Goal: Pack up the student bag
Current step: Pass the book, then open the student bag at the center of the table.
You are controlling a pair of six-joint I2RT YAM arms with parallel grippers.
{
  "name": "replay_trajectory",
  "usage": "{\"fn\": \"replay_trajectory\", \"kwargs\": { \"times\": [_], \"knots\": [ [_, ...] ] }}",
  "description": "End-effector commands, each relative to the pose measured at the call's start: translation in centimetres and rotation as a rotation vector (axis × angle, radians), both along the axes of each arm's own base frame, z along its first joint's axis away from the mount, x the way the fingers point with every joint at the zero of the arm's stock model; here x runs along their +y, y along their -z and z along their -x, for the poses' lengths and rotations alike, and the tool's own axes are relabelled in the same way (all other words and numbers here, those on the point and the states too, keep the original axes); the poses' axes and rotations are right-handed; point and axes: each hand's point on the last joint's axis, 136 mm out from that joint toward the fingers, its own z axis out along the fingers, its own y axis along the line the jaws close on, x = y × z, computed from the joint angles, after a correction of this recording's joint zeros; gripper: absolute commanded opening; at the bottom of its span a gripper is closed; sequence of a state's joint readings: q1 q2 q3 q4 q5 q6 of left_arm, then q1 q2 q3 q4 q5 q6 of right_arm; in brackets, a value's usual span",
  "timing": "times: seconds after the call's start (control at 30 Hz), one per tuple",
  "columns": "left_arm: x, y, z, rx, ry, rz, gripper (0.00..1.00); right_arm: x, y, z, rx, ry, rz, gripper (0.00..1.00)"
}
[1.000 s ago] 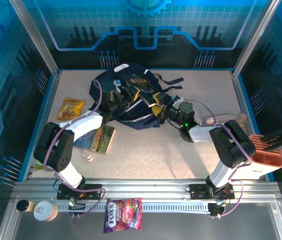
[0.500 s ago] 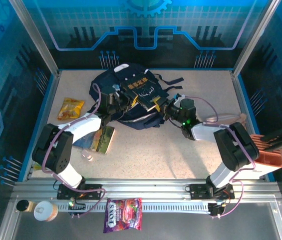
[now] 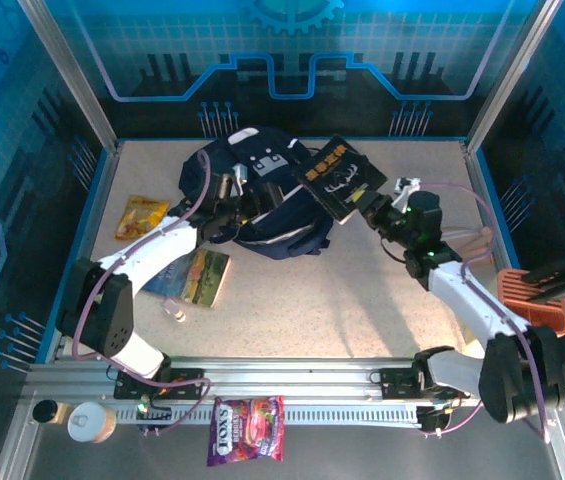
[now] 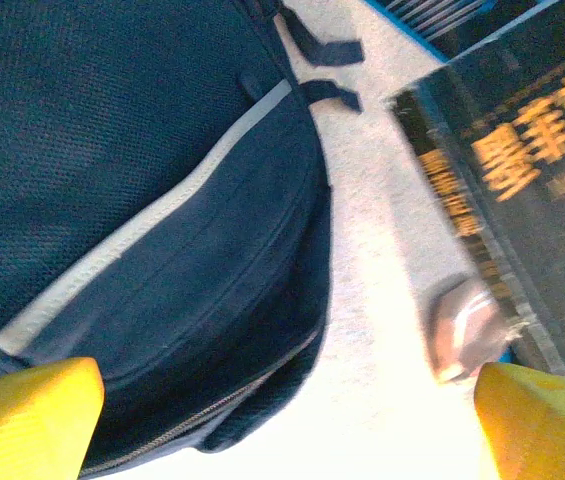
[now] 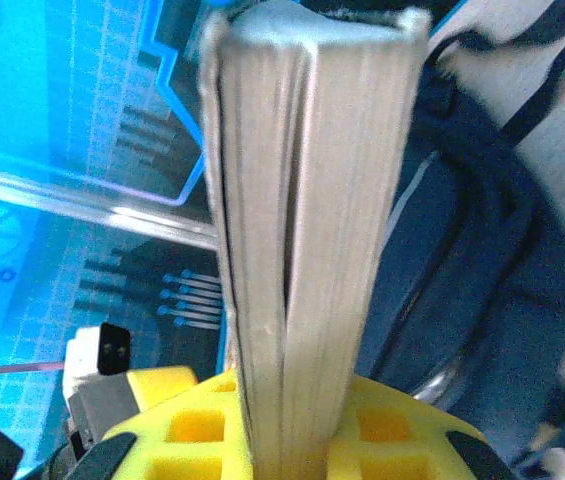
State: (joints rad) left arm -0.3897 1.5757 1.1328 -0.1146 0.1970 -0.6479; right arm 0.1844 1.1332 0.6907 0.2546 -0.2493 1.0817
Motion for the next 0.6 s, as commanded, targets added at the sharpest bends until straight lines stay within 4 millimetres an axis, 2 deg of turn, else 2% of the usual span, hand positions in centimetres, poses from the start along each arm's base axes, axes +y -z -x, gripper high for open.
{"fn": "replay_trajectory", "kwargs": {
  "times": [0.0, 0.1, 0.23, 0.4, 0.57],
  "knots": [
    [-0.6, 1.7, 0.5, -0.015, 0.145, -0.266, 0.96, -2.9, 0.0, 1.5, -0.017, 0.049, 0.126, 0.08],
    [-1.6, 2.8, -0.2, -0.020, 0.219, -0.438, 0.93, -4.9, 0.2, 2.6, 0.003, 0.100, 0.176, 0.08],
    [-2.9, 4.7, -1.2, -0.012, 0.316, -0.632, 0.85, -6.5, 0.7, 3.7, 0.032, 0.142, 0.217, 0.09],
    [-4.4, 6.4, -2.9, -0.012, 0.391, -0.776, 0.74, -7.2, 1.4, 4.4, 0.053, 0.158, 0.218, 0.09],
    [-4.7, 8.3, -4.6, 0.026, 0.403, -0.846, 0.65, -7.4, 1.8, 4.7, 0.065, 0.160, 0.213, 0.09]
  ]
}}
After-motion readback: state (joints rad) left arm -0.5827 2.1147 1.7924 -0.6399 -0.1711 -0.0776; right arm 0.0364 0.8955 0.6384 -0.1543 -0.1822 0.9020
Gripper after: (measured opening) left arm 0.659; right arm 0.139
